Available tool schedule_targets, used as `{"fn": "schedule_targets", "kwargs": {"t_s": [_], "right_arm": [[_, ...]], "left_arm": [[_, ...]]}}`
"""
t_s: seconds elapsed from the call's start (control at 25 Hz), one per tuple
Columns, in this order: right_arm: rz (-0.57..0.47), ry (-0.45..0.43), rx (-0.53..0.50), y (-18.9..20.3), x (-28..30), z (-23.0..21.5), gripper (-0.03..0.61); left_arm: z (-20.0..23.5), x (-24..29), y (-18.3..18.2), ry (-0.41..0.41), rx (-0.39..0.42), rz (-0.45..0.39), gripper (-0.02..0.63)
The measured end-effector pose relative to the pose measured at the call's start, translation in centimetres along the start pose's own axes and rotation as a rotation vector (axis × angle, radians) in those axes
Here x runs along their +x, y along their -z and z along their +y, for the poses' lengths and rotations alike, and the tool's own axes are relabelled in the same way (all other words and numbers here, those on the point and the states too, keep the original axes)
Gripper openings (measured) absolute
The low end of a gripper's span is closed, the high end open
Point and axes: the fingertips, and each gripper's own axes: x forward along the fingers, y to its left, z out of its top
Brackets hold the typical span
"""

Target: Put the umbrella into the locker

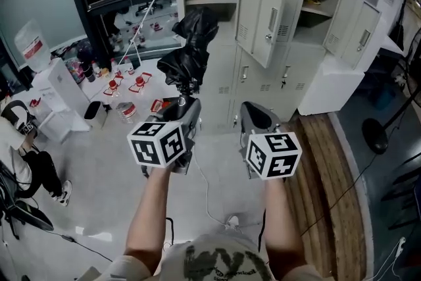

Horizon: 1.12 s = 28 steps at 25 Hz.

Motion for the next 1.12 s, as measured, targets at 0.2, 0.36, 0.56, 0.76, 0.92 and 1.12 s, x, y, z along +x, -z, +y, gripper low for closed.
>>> {"fn": "schedule_targets", "kwargs": {"t_s": [0.2, 0.36, 0.56, 0.76, 0.92, 1.12], "right_arm": [[0.014, -0.050, 0.004, -0.2, 3.3, -3.8, -0.002], [0.018, -0.081, 0.008, -0.5, 5.1, -6.5, -0.003], [0.016, -0.120, 0.010, -0.8, 6.5, -8.7, -0.003], [0.015, -0.152, 0.012, -0.8, 7.8, -9.8, -0.002], [0.011, -0.177, 0.007, -1.0, 8.8, -9.9, -0.003], [0.012, -0.199, -0.007, -1.3, 10.5, -10.1, -0.003]], "left_arm": [[0.2, 4.6, -0.4, -0.044, -0.010, 0.001, 0.118], [0.2, 7.5, -0.3, -0.075, -0.020, 0.006, 0.118], [0.0, 10.0, -0.2, -0.108, -0.023, 0.010, 0.118], [0.0, 11.5, -0.1, -0.131, -0.020, 0.014, 0.118], [0.5, 12.1, -0.2, -0.150, -0.020, 0.012, 0.118], [1.8, 13.1, -0.3, -0.167, -0.026, 0.013, 0.118]]}}
